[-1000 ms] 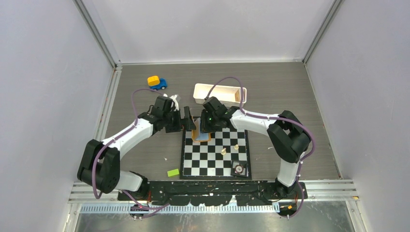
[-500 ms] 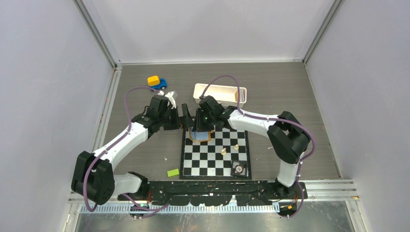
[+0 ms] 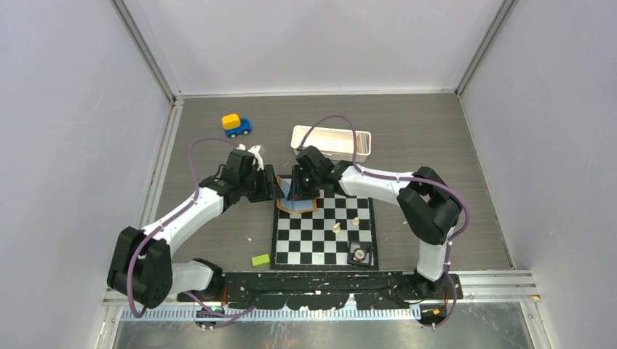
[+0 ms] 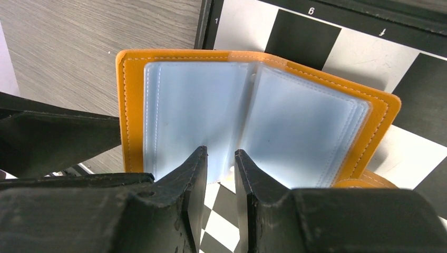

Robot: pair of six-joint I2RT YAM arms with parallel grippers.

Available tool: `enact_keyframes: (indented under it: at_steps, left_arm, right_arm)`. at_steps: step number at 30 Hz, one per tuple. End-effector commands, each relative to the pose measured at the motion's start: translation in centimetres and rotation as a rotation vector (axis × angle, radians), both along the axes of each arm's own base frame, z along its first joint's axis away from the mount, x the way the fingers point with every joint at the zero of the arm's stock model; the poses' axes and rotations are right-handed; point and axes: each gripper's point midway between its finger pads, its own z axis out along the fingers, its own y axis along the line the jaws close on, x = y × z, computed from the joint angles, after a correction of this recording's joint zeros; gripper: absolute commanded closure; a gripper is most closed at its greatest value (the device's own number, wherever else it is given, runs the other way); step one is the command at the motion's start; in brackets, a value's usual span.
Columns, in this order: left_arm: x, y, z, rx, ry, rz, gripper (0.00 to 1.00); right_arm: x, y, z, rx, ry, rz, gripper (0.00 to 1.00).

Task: Put the credit cards into the card holder
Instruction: Open the card holder at the center of the board.

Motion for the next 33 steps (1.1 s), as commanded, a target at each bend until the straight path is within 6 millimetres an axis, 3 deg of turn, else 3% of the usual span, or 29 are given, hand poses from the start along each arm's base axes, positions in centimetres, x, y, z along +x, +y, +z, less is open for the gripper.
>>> enact_keyframes:
  at_steps: [1, 9, 16, 24, 29, 33]
  left_arm:
    - [0.4, 0.2, -0.3, -0.002, -0.015, 0.016, 0.54]
    - [0.5, -0.1, -1.5, -0.006, 0.011, 0.020, 0.63]
    - [0.4, 0.0, -2.2, 0.002, 0.023, 0.023, 0.89]
    - [0.3, 0.3, -3.1, 0.006, 0.045, 0.034, 1.00]
    - [0.1, 0.3, -2.6, -0.012, 0.045, 0.038, 1.00]
    - [0.0, -0.6, -1.5, -0.078, 0.037, 0.040, 1.00]
  right_arm:
    - [0.9, 0.6, 1.7, 0.010, -0.054, -0.009, 0.69]
    - [1.3, -1.8, 0.3, -0.139, -0.080, -0.058, 0.69]
    - [1.6, -4.4, -0.7, -0.338, -0.125, -0.079, 0.68]
    - [1.3, -6.6, -2.0, -0.463, -0.111, -0.081, 0.68]
    - [1.2, -6.9, 0.0, -0.466, -0.117, -0.072, 0.65]
    - [2.0, -7.0, 3.7, -0.426, -0.137, -0.069, 0.47]
